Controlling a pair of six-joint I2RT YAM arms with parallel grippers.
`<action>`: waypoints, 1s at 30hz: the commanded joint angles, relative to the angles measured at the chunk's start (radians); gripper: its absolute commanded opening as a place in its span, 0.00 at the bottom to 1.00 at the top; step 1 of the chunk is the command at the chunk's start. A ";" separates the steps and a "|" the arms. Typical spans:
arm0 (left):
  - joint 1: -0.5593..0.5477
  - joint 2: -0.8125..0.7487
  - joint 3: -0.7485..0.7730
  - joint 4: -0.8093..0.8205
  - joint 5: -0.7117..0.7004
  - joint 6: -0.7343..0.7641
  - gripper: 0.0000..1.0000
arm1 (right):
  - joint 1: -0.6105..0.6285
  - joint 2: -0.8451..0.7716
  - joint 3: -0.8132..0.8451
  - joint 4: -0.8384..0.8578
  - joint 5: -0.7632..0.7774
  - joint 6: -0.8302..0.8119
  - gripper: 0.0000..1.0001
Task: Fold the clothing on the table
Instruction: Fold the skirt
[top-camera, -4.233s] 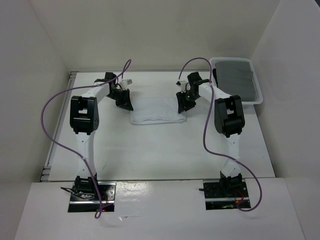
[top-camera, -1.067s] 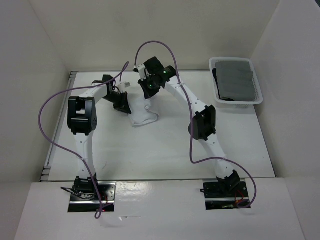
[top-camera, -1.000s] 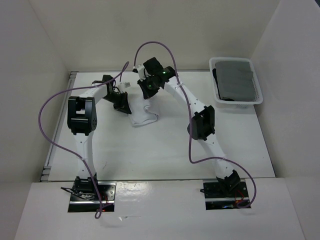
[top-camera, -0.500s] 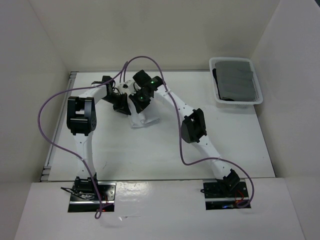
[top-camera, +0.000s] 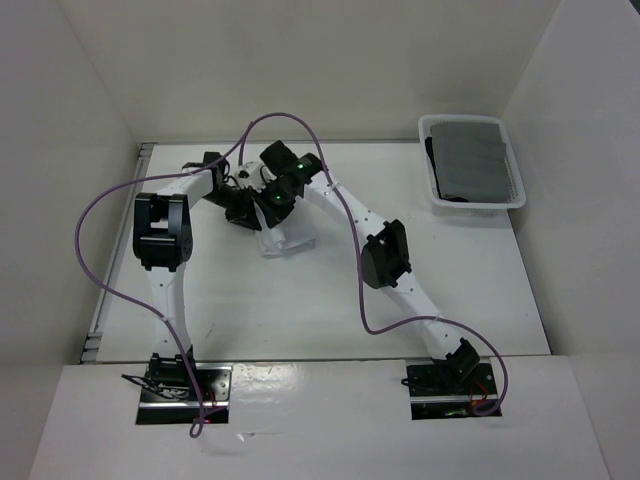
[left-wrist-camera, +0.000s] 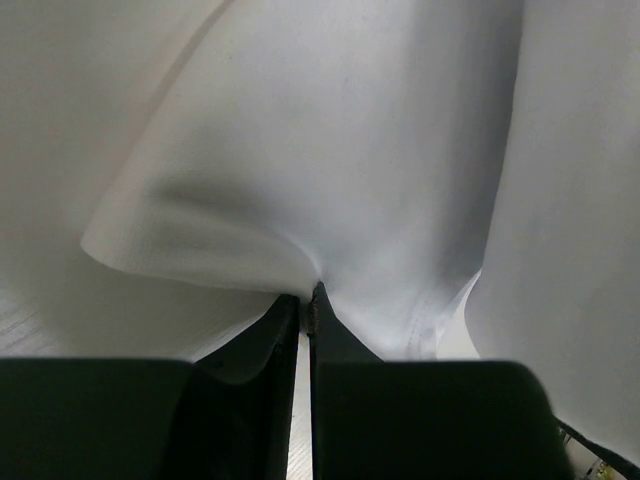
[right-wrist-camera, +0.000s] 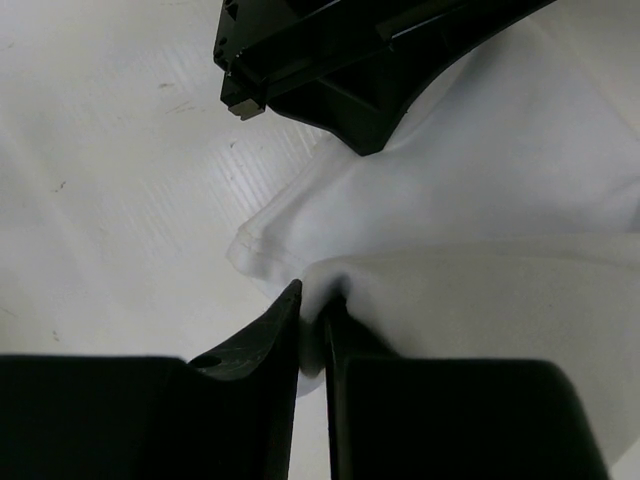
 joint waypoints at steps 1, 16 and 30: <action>0.008 0.013 -0.036 -0.027 -0.100 0.060 0.08 | 0.019 0.024 0.052 0.003 -0.001 -0.010 0.17; 0.017 0.004 -0.054 -0.027 -0.090 0.069 0.08 | 0.019 0.034 0.072 0.012 -0.014 0.001 0.80; 0.017 -0.006 -0.063 -0.027 -0.080 0.069 0.08 | 0.008 -0.125 0.028 0.003 0.026 -0.027 0.80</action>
